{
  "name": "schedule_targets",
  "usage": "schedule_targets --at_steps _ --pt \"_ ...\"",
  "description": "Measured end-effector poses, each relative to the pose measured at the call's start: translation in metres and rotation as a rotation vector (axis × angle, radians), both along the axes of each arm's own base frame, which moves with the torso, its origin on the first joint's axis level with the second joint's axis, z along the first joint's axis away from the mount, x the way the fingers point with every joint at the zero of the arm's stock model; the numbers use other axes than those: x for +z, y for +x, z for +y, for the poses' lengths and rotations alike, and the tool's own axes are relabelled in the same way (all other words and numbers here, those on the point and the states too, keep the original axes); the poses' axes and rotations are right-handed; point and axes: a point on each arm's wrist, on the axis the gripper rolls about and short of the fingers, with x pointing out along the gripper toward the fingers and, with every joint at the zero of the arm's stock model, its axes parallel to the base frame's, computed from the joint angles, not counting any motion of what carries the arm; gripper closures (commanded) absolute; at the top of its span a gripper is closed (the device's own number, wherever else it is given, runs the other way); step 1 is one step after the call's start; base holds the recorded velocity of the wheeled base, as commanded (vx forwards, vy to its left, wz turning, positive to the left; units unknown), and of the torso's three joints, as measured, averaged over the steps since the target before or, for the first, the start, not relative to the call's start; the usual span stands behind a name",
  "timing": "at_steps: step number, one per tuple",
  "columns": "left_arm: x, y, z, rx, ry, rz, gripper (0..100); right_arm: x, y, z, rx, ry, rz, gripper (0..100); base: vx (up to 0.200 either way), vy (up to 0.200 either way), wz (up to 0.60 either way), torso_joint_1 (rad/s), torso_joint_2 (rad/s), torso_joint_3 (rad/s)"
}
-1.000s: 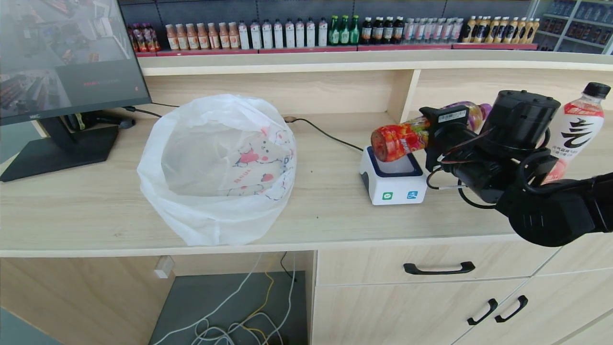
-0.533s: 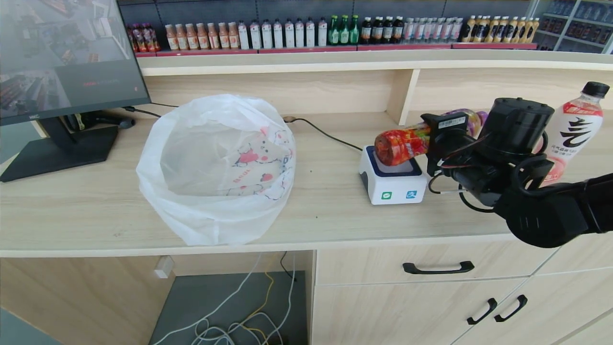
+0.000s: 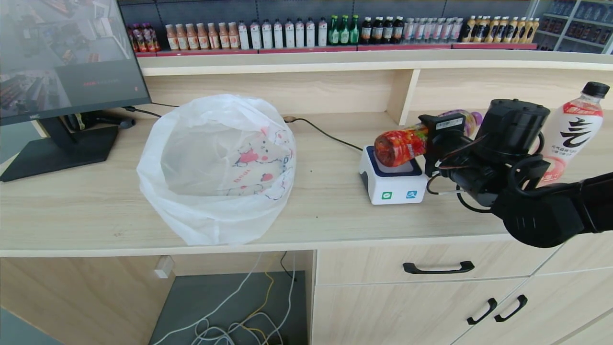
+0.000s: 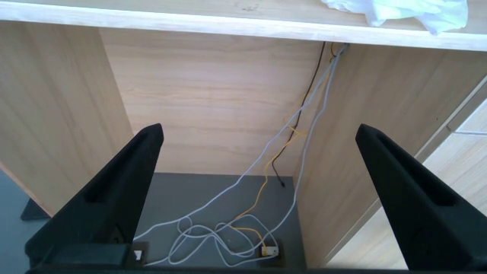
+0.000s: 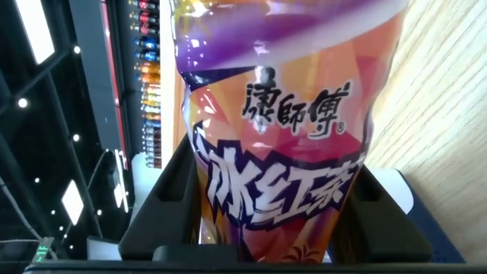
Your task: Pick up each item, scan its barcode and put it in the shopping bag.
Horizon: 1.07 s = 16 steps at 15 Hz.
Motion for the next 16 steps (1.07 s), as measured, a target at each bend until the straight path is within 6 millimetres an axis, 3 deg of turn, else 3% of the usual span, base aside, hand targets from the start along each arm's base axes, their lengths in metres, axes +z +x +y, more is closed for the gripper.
schedule_targets --at_steps 10,14,16 --pt "0.000 0.000 0.000 0.000 0.000 0.000 0 0.003 0.000 0.000 0.000 0.008 -0.007 100 0.000 0.000 0.00 0.000 0.00 0.000" --pt "0.000 0.000 0.000 0.000 0.000 0.000 0 0.014 -0.008 -0.003 -0.006 -0.046 -0.020 100 0.000 0.000 0.00 0.000 0.00 0.000" --pt "0.000 0.000 0.000 0.000 0.000 0.000 0 0.030 -0.017 -0.006 -0.013 -0.093 -0.061 100 0.000 0.000 0.00 0.000 0.00 0.000"
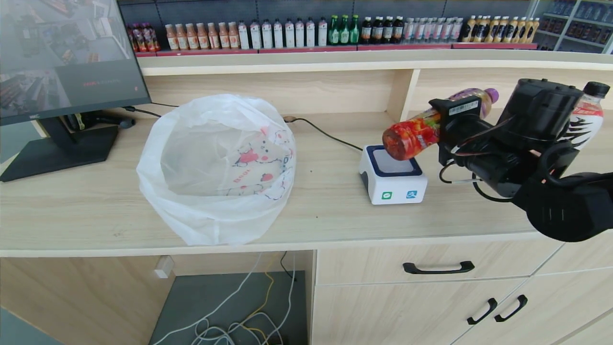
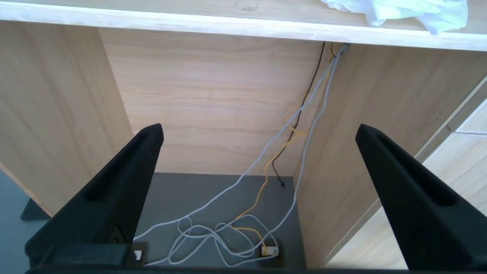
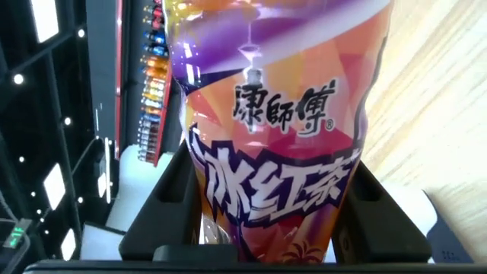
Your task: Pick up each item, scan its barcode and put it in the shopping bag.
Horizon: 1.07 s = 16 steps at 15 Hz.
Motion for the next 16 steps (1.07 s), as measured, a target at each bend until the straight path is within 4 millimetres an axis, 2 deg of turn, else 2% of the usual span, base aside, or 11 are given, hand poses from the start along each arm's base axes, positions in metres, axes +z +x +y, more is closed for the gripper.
schedule_targets --at_steps 3,6,8,12,14,16 --pt "0.000 0.000 0.000 0.000 0.000 0.000 0 0.021 -0.018 0.003 -0.003 -0.132 -0.068 100 0.000 0.000 0.00 0.000 0.00 0.000" --pt "0.000 0.000 0.000 0.000 0.000 0.000 0 0.043 -0.044 0.017 0.017 -0.328 -0.156 100 0.000 0.000 0.00 0.000 0.00 0.000" --pt "0.000 0.000 0.000 0.000 0.000 0.000 0 0.051 -0.062 0.029 0.034 -0.499 -0.210 100 0.000 0.000 0.00 0.000 0.00 0.000" --pt "0.000 0.000 0.000 0.000 0.000 0.000 0 0.044 -0.081 0.038 0.007 -0.891 -0.279 100 0.000 0.000 0.00 0.000 0.00 0.000" --pt "0.000 0.000 0.000 0.000 0.001 0.000 0 0.038 -0.089 0.035 -0.034 -0.995 -0.326 100 0.000 0.000 0.00 0.000 0.00 0.000" --pt "0.000 0.000 0.000 0.000 0.001 0.000 0 0.043 -0.096 0.032 -0.095 -1.032 -0.414 100 0.000 0.000 0.00 0.000 0.00 0.000"
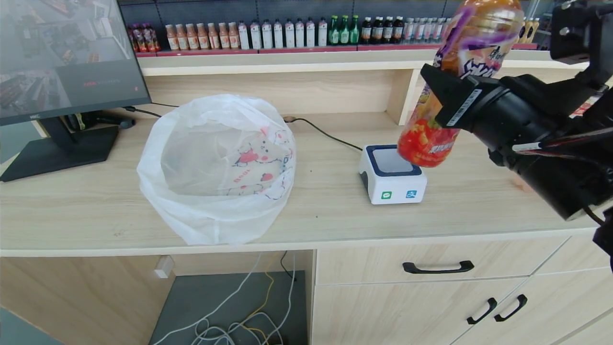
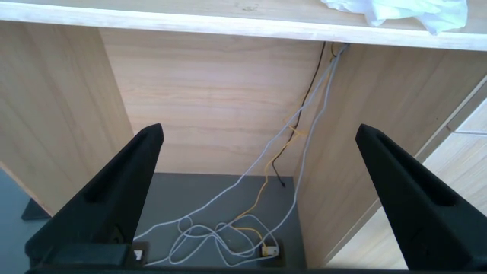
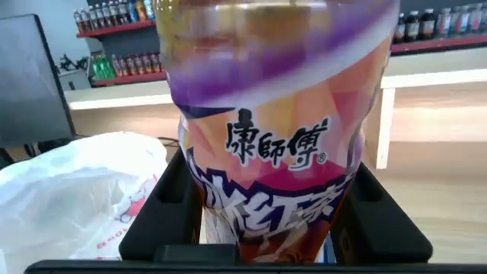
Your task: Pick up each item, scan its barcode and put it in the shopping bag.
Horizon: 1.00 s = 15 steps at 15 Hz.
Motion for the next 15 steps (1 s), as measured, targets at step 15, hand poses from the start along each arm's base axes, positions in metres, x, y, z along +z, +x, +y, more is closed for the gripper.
schedule_targets --at_steps 15 --pt "0.000 0.000 0.000 0.000 0.000 0.000 0 -0.034 -0.033 -0.016 0.067 -0.183 -0.080 100 0.000 0.027 0.00 0.000 0.00 0.001"
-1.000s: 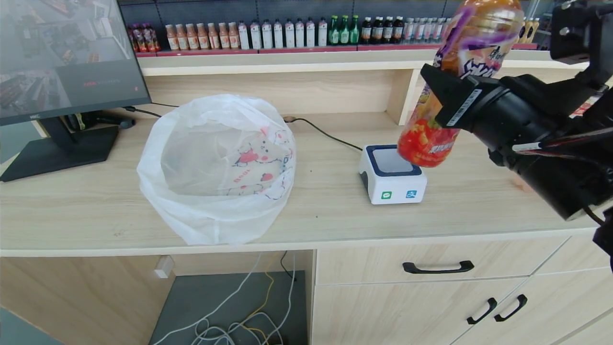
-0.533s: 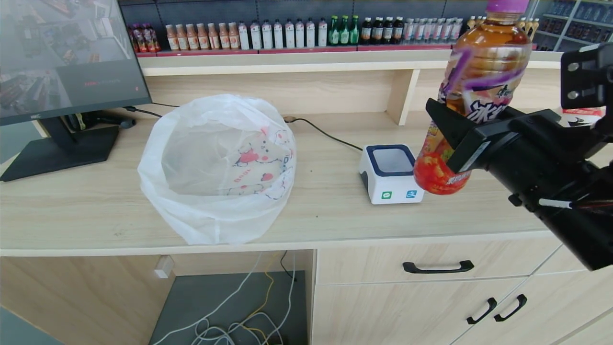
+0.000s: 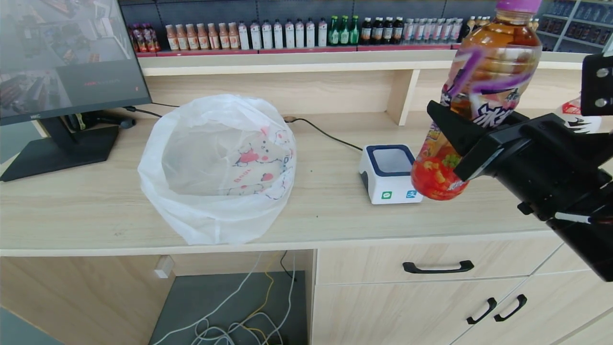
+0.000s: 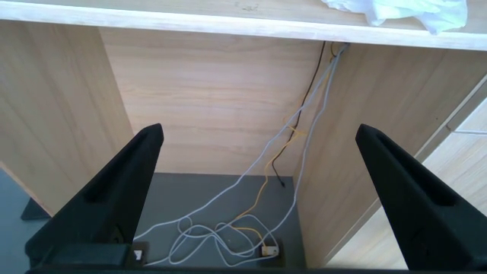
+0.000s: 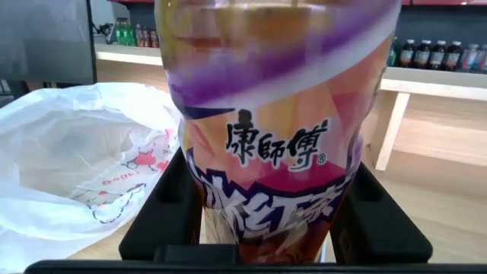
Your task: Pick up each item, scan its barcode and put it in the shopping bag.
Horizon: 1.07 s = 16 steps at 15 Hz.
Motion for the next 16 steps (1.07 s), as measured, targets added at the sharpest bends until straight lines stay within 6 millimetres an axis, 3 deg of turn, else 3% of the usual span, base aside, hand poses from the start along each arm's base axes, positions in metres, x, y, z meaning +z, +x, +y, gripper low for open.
schedule_targets --at_steps 16 --pt "0.000 0.000 0.000 0.000 -0.003 0.000 0 -0.012 0.019 0.001 -0.025 -0.025 -0.019 100 0.000 0.200 0.00 0.002 0.00 0.003"
